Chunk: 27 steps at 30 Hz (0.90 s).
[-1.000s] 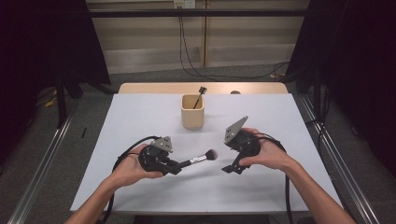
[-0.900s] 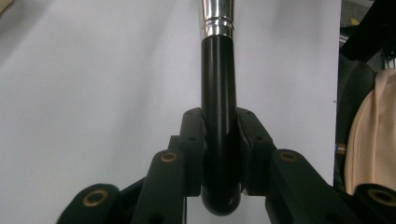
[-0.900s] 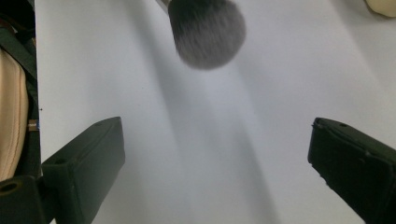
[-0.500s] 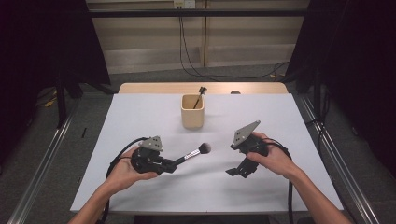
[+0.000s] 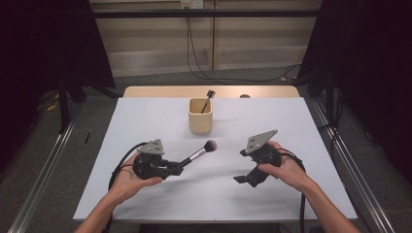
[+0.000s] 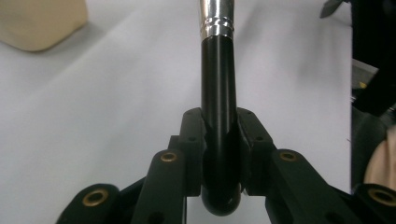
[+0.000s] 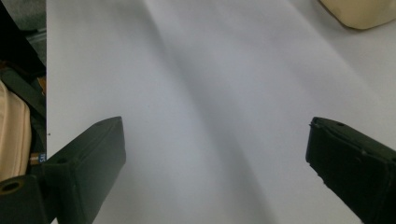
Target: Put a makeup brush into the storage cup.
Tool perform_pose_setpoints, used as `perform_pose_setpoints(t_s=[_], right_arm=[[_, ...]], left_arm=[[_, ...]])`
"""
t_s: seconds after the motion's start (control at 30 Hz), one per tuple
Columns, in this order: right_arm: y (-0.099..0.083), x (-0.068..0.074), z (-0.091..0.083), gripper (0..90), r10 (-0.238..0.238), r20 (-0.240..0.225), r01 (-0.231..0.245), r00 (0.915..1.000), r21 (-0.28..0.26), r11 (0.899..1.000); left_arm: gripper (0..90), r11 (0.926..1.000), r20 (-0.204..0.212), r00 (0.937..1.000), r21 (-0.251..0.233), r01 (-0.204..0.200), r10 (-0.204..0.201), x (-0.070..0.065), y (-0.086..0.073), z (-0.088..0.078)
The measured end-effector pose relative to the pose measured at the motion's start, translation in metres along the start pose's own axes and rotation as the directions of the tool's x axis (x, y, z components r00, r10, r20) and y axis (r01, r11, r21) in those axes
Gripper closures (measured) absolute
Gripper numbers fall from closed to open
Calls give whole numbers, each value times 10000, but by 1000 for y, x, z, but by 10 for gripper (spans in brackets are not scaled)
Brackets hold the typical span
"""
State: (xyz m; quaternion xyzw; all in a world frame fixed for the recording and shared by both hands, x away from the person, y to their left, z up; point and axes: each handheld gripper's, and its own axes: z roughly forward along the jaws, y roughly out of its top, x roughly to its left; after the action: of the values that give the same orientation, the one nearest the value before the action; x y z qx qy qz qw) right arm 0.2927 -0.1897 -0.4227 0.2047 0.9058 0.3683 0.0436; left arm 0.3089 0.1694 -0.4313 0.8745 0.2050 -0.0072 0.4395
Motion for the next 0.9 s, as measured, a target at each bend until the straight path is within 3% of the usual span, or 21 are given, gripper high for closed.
perform_pose_setpoints(t_s=[0.33,0.37,0.43,0.7,0.9], right_arm=[[-14,-2,5,44,1040,-26,-1036,9946,-1135,9881],[-14,-1,4,44,1120,122,-1094,9936,-1353,9848],[-14,0,3,43,1098,488,-993,9928,-1811,9784],[-13,6,6,37,1166,500,-974,9919,-2886,9525],[-14,9,8,41,1608,769,-1204,9840,-3787,9177]], left_arm=[[747,9981,-27,10000,-613,57,-59,1,-2,2],[747,9973,-259,9997,-738,-47,28,-1,-3,2],[747,9957,-13,10000,-926,20,-21,0,-3,3],[747,9881,24,10000,-1535,14,-11,-1,-5,4],[747,9834,50,10000,-1812,0,9,-2,-5,4]])
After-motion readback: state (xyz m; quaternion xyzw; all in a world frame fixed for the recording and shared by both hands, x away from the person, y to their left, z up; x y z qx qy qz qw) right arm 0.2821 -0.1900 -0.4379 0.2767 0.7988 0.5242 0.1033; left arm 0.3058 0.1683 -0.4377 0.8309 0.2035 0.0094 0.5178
